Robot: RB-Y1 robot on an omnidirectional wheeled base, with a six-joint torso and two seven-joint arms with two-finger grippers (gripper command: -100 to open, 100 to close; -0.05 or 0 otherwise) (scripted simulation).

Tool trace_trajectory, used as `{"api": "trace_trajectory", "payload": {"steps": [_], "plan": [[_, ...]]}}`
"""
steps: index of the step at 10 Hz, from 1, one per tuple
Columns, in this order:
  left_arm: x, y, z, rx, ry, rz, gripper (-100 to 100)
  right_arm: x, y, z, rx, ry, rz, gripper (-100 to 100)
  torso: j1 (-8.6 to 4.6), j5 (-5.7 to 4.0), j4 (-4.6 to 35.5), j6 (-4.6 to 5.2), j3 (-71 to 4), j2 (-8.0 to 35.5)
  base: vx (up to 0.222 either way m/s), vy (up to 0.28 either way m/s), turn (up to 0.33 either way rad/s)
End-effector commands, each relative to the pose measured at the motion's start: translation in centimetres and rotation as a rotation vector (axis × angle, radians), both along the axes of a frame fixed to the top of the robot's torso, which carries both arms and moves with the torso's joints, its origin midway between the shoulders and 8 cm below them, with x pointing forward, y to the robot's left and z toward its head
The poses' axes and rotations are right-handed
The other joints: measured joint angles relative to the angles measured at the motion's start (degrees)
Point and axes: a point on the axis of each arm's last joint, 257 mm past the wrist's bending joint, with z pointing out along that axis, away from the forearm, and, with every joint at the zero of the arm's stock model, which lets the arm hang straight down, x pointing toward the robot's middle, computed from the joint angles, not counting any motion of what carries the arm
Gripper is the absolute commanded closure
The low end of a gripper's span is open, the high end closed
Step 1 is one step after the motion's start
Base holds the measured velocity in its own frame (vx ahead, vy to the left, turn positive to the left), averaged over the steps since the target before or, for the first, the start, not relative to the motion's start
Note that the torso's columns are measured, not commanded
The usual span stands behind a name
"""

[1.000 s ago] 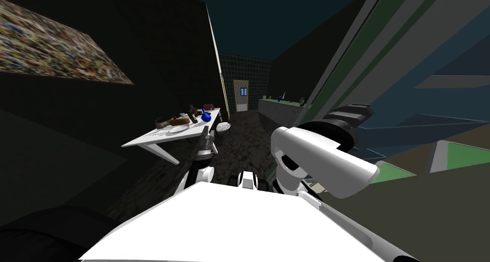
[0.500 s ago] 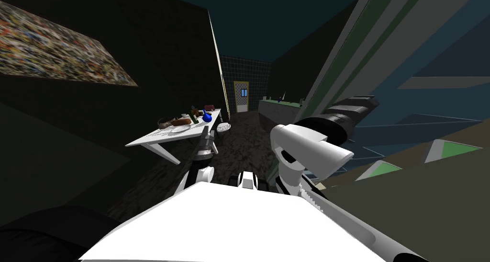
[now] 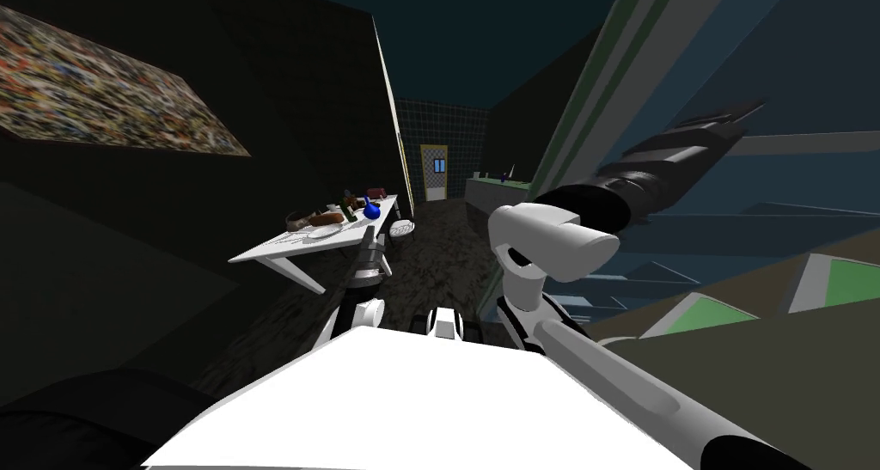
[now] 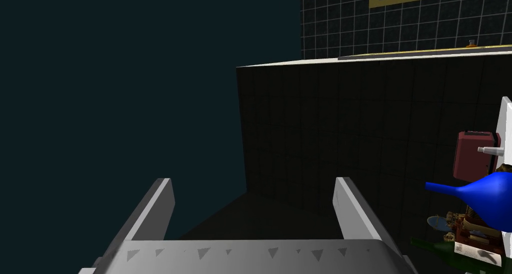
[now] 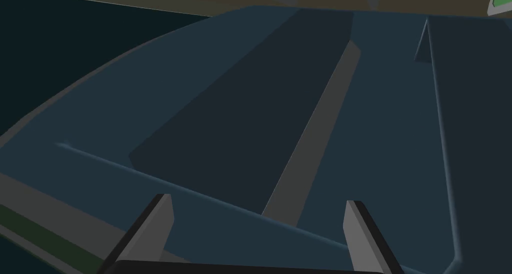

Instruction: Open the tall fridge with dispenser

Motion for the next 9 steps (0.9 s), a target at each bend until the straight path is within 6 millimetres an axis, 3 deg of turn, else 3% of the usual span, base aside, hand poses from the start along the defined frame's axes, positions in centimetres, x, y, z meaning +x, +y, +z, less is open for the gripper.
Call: {"api": "trace_trajectory", "payload": {"steps": [1,9], "plan": [[0.0,0.0,0.0,0.000,0.000,0.000,0,-0.6,-0.5,2.5,-0.033,-0.029,-0.050,-100,-0.02,-0.01,0.0,0.01,0.0,0.0,0.012,-0.013,0.024],[0.0,0.0,0.0,0.000,0.000,0.000,0,-2.8,-2.1,8.7,-0.059,-0.094,-0.194,-100,-0.07,-0.03,0.0,0.00,0.0,0.0,0.011,-0.013,0.035]]}}
